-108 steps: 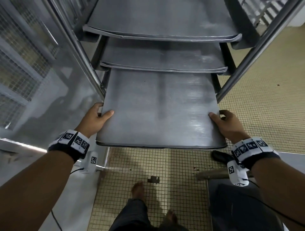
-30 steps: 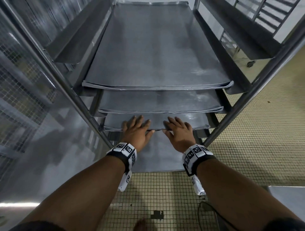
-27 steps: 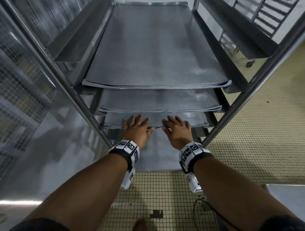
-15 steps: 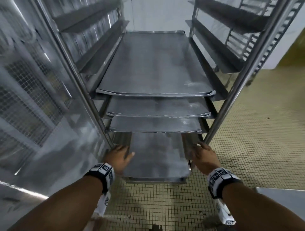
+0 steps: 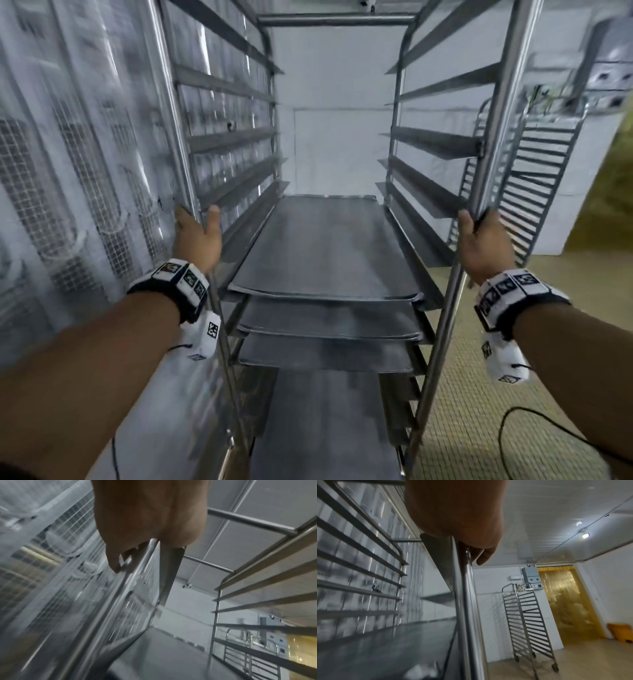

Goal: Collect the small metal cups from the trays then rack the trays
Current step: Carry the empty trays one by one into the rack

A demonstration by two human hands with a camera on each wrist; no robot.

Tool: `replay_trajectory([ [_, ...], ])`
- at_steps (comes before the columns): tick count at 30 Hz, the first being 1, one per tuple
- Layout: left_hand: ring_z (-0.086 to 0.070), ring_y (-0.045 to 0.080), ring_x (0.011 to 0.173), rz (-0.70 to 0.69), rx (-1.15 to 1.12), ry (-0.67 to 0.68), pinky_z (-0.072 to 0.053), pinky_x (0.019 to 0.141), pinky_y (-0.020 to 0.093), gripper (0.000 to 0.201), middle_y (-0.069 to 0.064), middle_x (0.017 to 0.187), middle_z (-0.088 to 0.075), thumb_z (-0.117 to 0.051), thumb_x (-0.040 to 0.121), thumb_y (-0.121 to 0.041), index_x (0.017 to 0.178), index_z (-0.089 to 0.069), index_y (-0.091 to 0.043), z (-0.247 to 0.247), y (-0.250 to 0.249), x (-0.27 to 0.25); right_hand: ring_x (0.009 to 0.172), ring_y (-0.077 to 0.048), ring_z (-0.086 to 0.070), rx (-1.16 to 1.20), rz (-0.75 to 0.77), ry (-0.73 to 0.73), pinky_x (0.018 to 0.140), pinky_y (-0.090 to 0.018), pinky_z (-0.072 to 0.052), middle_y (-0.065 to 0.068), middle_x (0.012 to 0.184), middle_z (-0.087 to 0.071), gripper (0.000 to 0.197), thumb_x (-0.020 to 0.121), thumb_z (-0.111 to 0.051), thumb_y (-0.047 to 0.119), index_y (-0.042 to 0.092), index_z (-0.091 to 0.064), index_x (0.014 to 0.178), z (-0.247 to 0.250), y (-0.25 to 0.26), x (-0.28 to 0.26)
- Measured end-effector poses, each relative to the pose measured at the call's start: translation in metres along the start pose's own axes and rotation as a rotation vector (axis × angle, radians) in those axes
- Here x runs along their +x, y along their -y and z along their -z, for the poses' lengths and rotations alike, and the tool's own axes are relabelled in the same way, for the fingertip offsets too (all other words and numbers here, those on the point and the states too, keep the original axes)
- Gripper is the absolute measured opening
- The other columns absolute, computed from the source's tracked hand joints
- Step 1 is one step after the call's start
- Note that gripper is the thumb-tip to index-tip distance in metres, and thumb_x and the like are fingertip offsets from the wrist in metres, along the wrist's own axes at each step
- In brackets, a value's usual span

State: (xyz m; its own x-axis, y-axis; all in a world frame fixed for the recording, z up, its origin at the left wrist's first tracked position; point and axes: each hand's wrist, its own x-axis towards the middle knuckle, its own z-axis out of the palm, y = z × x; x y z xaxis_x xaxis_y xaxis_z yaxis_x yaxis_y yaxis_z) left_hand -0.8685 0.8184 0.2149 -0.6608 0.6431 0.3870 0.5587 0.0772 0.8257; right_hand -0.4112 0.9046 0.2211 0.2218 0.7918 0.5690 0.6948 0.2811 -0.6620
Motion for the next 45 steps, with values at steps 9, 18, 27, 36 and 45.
replay_trajectory([
  [9,-0.060,0.049,0.110,-0.155,-0.033,-0.321,-0.048,0.089,0.053,0.065,0.028,0.138,-0.053,-0.029,0.104,-0.051,0.156,-0.014,-0.016,-0.005,-0.034,0.023,0.070,-0.045,-0.061,0.117,0.037,-0.229,0.065,-0.049,-0.051,-0.024,0.081,-0.060,0.035,0.103,-0.033,0.051,0.016,-0.028,0.103,-0.014,0.023,0.029],
  [18,-0.065,0.046,0.075,-0.240,0.003,-0.472,-0.041,0.059,0.039,0.055,0.026,0.087,-0.067,-0.033,0.106,-0.044,0.146,-0.032,-0.006,-0.019,-0.025,0.039,0.068,-0.039,-0.059,0.145,-0.008,-0.333,0.063,-0.050,-0.053,-0.014,0.076,-0.055,0.040,0.101,-0.038,0.054,0.014,-0.035,0.102,-0.028,0.014,0.041],
  [27,-0.065,0.046,0.082,-0.264,-0.045,-0.433,-0.038,0.063,0.038,0.051,0.027,0.096,-0.067,-0.036,0.107,-0.040,0.143,-0.034,-0.004,-0.041,-0.025,0.065,0.063,-0.036,-0.057,0.147,-0.007,-0.335,0.060,-0.049,-0.053,-0.009,0.069,-0.053,0.041,0.100,-0.038,0.055,0.014,-0.036,0.099,-0.048,0.013,0.068],
  [36,-0.065,0.032,0.069,-0.291,-0.088,-0.358,-0.051,0.060,0.038,0.048,0.012,0.088,-0.068,-0.036,0.105,-0.044,0.140,-0.033,-0.012,-0.095,-0.020,0.121,0.066,-0.030,-0.047,0.158,-0.075,-0.353,0.061,-0.037,-0.035,-0.017,0.079,-0.052,0.046,0.104,-0.038,0.045,0.000,-0.040,0.110,-0.081,0.009,0.112],
  [45,-0.061,0.031,0.067,-0.294,-0.144,-0.320,-0.040,0.060,0.031,0.045,0.013,0.085,-0.064,-0.042,0.106,-0.031,0.140,-0.038,-0.001,-0.160,-0.025,0.176,0.064,-0.030,-0.040,0.109,-0.132,-0.437,0.058,-0.038,-0.031,-0.017,0.076,-0.048,0.037,0.106,-0.036,0.040,0.003,-0.037,0.108,-0.145,-0.031,0.162],
])
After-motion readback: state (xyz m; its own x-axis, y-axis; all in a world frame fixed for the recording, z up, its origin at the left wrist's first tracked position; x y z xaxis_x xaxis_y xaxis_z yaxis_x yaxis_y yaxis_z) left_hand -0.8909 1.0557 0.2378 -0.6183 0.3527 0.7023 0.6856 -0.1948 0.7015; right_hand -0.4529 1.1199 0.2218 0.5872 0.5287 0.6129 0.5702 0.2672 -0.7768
